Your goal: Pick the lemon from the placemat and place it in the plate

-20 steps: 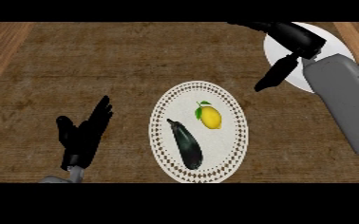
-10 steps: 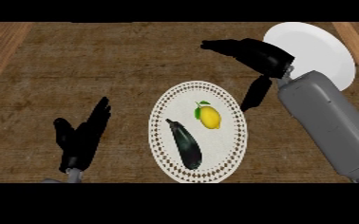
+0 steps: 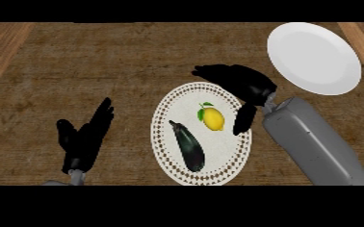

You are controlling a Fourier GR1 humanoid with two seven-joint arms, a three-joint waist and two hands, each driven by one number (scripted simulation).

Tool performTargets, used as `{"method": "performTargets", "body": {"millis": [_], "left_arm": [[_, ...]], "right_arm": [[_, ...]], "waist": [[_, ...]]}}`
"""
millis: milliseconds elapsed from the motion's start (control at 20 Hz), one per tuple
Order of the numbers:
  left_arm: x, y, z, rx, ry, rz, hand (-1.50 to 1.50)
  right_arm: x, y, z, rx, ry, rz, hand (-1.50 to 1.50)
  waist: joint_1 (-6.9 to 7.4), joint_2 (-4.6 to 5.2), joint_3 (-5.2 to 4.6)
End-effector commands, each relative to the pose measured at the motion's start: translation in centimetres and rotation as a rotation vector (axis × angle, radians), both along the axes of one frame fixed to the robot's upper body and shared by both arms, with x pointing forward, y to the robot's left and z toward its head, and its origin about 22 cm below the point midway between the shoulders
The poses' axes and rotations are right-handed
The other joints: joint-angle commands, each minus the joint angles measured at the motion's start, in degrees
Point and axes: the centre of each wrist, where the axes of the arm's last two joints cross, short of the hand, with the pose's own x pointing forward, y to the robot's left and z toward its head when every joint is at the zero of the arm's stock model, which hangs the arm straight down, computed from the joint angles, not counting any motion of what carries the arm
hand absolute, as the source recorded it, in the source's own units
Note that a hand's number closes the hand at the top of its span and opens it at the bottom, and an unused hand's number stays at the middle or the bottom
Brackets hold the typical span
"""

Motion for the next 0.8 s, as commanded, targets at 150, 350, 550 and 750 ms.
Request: {"method": "performTargets", "body": {"millis": [150, 350, 550, 750], "left_arm": [[0.7, -0.4, -0.7, -0.001, 0.054, -0.003, 0.0], [0.5, 1.1, 0.6, 0.024, 0.065, -0.006, 0.0], [0.4, -0.1, -0.6, 0.01, 0.063, 0.015, 0.0], [-0.6, 0.9, -1.1, 0.015, 0.063, 0.015, 0.0]], "right_arm": [[-2.9, 2.1, -2.2, -0.022, 0.049, -0.004, -1.5], [-1.8, -0.2, -2.8, -0.023, 0.001, -0.011, -1.5], [-1.8, 3.2, -2.8, -0.106, -0.038, -0.025, -1.5], [-2.8, 1.5, -5.5, -0.124, -0.079, -0.056, -1.5]], "waist": [[-0.21, 0.33, -0.42], [0.08, 0.4, -0.4], [0.21, 0.42, -0.42], [0.18, 0.41, -0.41]]}}
